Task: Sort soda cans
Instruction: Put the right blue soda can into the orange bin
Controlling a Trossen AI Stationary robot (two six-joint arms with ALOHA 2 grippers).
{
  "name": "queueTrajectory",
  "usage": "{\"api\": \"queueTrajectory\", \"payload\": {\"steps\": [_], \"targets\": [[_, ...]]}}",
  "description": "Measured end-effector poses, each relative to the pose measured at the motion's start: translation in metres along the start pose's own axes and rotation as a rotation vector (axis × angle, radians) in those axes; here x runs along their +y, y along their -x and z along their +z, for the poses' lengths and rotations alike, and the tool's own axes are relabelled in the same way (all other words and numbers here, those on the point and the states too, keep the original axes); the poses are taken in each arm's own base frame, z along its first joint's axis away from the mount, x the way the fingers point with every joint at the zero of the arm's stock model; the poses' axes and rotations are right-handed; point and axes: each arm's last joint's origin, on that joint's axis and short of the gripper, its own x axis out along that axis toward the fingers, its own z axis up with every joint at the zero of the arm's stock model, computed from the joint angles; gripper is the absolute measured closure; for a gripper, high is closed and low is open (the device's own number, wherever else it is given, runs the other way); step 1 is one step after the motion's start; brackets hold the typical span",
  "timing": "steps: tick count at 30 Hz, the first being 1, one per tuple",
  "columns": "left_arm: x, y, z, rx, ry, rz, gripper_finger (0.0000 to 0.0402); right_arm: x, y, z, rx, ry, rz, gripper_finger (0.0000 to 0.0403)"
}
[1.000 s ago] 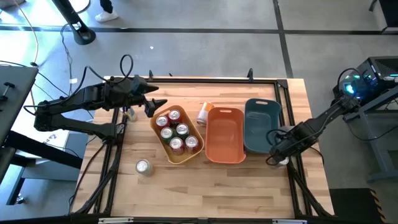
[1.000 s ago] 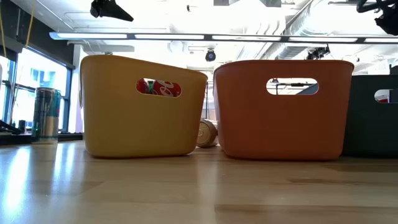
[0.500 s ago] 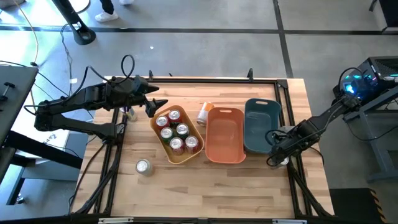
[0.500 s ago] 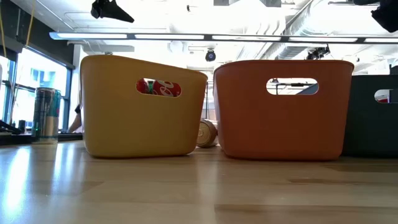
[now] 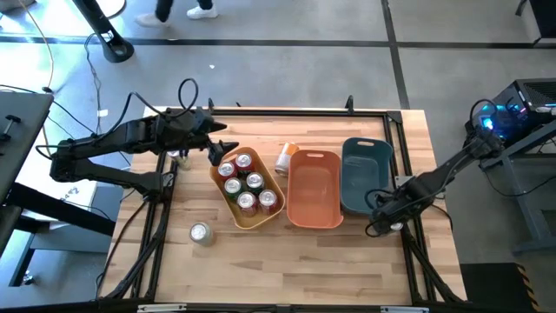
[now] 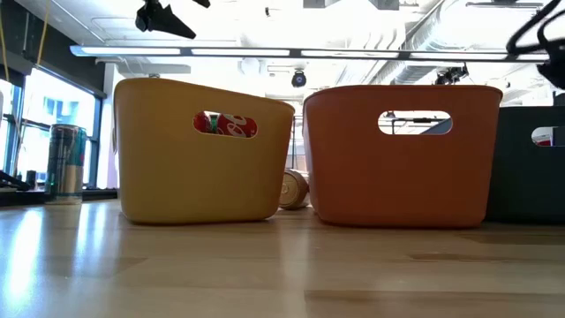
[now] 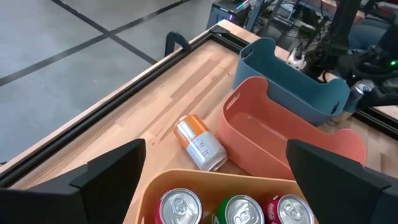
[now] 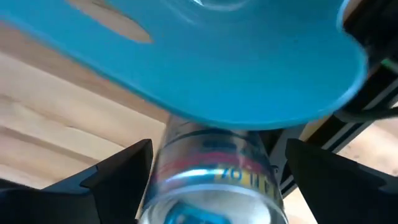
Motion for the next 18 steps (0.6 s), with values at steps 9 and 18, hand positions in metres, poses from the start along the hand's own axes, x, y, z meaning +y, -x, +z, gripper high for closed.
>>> {"api": "queueTrajectory", "payload": {"steps": [9, 18], "targets": [[0.0, 0.0, 0.0, -0.005, 0.0, 0.005, 0.0019, 0.0, -0.002, 0.001, -0.008, -0.014, 0.008, 0.0105], [-0.001, 0.0, 0.003, -0.038, -0.015, -0.003, 0.0019, 0.005, 0.058, -0.023, 0.05, 0.09, 0.064, 0.0192]]}}
